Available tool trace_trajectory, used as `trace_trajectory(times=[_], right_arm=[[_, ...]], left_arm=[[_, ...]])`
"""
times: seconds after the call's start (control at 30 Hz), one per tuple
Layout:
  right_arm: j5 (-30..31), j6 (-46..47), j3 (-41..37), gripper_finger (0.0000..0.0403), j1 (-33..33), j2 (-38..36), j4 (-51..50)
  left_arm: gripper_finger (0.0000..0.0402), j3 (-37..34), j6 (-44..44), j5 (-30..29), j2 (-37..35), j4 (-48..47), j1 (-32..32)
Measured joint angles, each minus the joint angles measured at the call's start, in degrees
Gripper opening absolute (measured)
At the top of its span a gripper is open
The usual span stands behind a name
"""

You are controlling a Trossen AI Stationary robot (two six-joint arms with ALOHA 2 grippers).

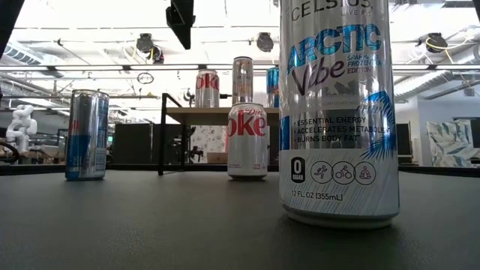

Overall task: Place canned beverage on shelf
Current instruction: Put the white and yellow soda can aligned with the other white and yellow soda can on the shelf

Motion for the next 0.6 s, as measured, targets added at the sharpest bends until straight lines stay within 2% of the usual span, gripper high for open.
trace_trajectory(times=[0.13,0.43,0.6], right_arm=[[0.0,-0.2,0.0,0.025,0.0,0.0,0.0],[0.1,-0.2,0.0,0.0306,0.0,-0.1,0.1],[0.3,-0.2,0.0,0.0312,0.0,-0.1,0.1]], left_arm=[[0.0398,0.0,0.0,0.0,0.0,0.0,0.0],[0.0398,0.0,-0.2,0.0,0.0,0.0,0.0],[0.0398,0.0,-0.2,0.0,0.0,0.0,0.0]])
